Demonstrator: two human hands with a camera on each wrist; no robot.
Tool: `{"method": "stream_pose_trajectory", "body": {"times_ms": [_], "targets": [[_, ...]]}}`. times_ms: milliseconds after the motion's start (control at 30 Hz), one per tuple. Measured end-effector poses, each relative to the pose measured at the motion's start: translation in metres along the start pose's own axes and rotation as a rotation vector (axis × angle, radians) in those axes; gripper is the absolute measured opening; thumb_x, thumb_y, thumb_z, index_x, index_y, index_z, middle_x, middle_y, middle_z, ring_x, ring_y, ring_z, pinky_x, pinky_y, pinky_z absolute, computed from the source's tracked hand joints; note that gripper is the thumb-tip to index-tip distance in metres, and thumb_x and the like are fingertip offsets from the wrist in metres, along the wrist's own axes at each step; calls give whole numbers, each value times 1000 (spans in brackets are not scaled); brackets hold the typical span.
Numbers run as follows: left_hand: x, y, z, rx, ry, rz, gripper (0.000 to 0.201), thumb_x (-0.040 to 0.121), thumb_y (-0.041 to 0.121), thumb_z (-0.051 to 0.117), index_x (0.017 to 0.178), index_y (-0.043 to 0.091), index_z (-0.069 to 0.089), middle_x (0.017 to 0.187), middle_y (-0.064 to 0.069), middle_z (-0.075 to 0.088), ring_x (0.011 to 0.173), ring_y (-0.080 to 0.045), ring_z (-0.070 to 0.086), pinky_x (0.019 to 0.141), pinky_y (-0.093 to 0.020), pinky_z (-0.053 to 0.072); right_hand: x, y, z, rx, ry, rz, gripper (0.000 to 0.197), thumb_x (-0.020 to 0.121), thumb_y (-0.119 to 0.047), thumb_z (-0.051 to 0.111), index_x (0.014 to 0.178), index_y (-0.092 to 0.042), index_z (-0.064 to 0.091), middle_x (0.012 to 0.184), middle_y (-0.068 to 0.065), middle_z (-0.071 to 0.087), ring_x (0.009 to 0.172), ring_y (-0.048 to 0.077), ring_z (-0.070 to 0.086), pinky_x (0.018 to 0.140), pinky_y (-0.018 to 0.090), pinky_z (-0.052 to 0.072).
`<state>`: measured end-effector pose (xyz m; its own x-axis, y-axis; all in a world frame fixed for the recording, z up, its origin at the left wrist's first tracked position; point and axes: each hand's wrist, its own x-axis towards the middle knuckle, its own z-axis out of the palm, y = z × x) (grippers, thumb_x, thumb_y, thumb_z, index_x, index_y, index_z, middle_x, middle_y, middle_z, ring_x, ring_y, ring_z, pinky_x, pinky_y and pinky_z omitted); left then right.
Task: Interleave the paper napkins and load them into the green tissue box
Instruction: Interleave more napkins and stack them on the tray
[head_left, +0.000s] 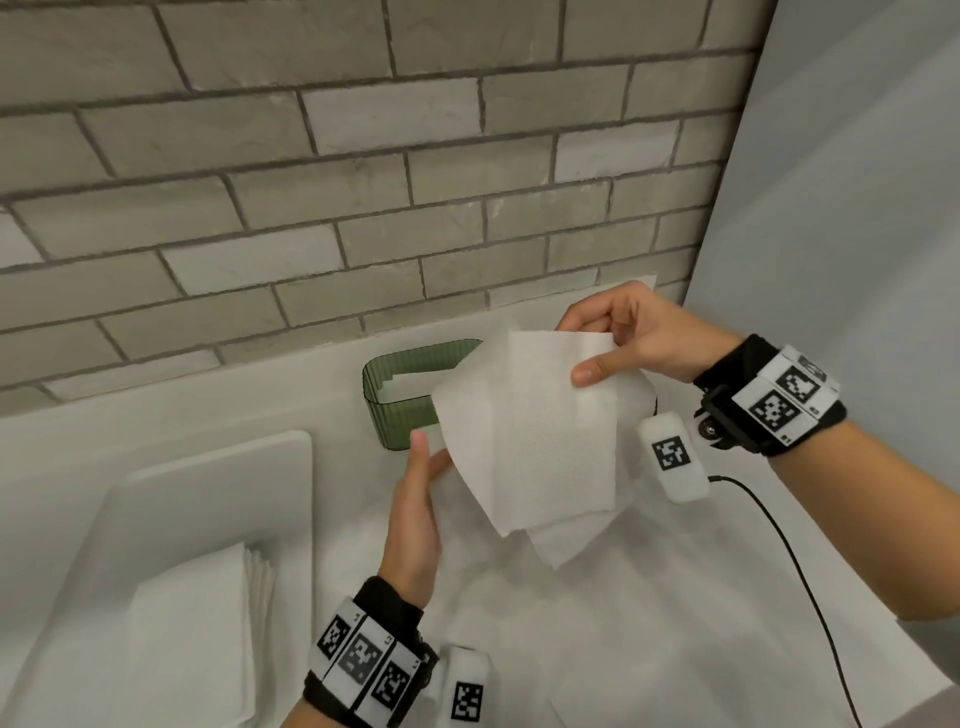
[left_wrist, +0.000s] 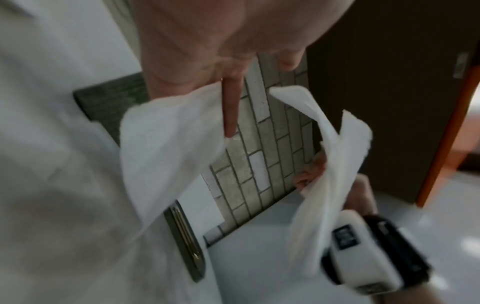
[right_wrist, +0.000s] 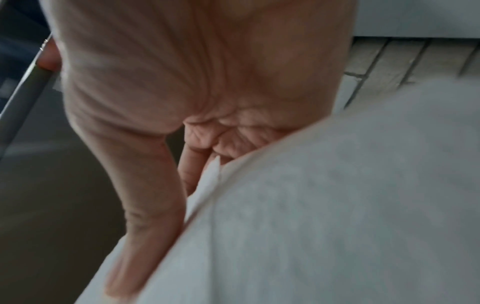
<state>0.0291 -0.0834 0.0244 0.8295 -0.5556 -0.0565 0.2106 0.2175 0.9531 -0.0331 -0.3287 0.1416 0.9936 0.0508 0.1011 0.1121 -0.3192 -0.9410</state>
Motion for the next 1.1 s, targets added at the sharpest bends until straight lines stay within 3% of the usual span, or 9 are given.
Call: {"method": "stream_pose_trajectory", "body": {"times_ms": [133, 233, 367, 433, 567, 667, 767, 933, 1100], "targets": [[-11, 7, 14, -217, -13, 20, 74, 85, 69, 46, 140, 20, 53, 137, -4, 63, 129, -21, 57, 109, -46, 42, 0, 22, 13, 63, 21, 33, 25, 72, 8, 73, 93, -4, 70, 88, 9, 76, 76, 19, 72, 70, 28, 59], [-14, 4, 19, -213, 89, -23, 78, 73, 56, 74, 136, 13, 55, 127, -7, 69, 117, -24, 66, 100, -48, 51, -4, 38, 23, 149, 62, 44, 24, 70, 7, 74, 92, -4, 72, 87, 13, 76, 75, 21, 72, 68, 29, 59], [-18, -2, 22, -284, 209, -49, 80, 64, 34, 86, 132, 10, 54, 122, -8, 71, 104, -22, 72, 76, -36, 59, -12, 56, 37, 247, 158, 62, 25, 67, 1, 77, 91, -1, 71, 88, 17, 75, 76, 24, 72, 71, 31, 59], [-21, -2, 24, -275, 238, -68, 57, 78, 24, 82, 127, 9, 57, 116, -8, 73, 94, -18, 74, 67, -30, 59, -17, 64, 43, 255, 191, 77, 25, 66, 0, 79, 90, -2, 72, 91, 19, 74, 78, 27, 72, 73, 33, 59], [-24, 0, 22, -239, 240, -46, 13, 94, 21, 61, 102, 14, 68, 98, -3, 77, 92, -22, 74, 68, -29, 59, -33, 78, 55, 302, 262, 106, 32, 67, 1, 81, 97, 4, 71, 98, 23, 73, 84, 31, 71, 79, 39, 59], [-29, -4, 19, -244, 190, -21, 19, 96, 16, 57, 97, 8, 74, 101, -7, 78, 90, -18, 74, 67, -24, 59, -45, 88, 75, 436, 457, 99, 35, 67, 3, 78, 100, 8, 69, 100, 23, 72, 84, 31, 70, 79, 39, 57], [-37, -17, 15, -168, 175, -35, 22, 96, 14, 56, 94, 3, 75, 100, -12, 77, 91, -24, 73, 75, -33, 57, -55, 102, 99, 533, 579, 127, 39, 63, 2, 81, 100, 5, 70, 99, 25, 72, 82, 33, 70, 72, 35, 59], [-44, -27, 4, 11, 226, 53, 20, 94, 13, 60, 96, -2, 73, 99, -12, 77, 93, -26, 73, 79, -37, 58, -63, 109, 111, 551, 623, 145, 34, 62, -6, 79, 94, 3, 71, 97, 22, 73, 82, 32, 70, 68, 32, 56], [-49, -22, 4, 49, 229, 130, 22, 96, 13, 55, 105, 2, 72, 101, -7, 78, 93, -20, 74, 71, -23, 57, -61, 103, 114, 546, 621, 103, 34, 62, -1, 84, 93, 2, 72, 95, 18, 74, 79, 28, 71, 68, 30, 57]]}}
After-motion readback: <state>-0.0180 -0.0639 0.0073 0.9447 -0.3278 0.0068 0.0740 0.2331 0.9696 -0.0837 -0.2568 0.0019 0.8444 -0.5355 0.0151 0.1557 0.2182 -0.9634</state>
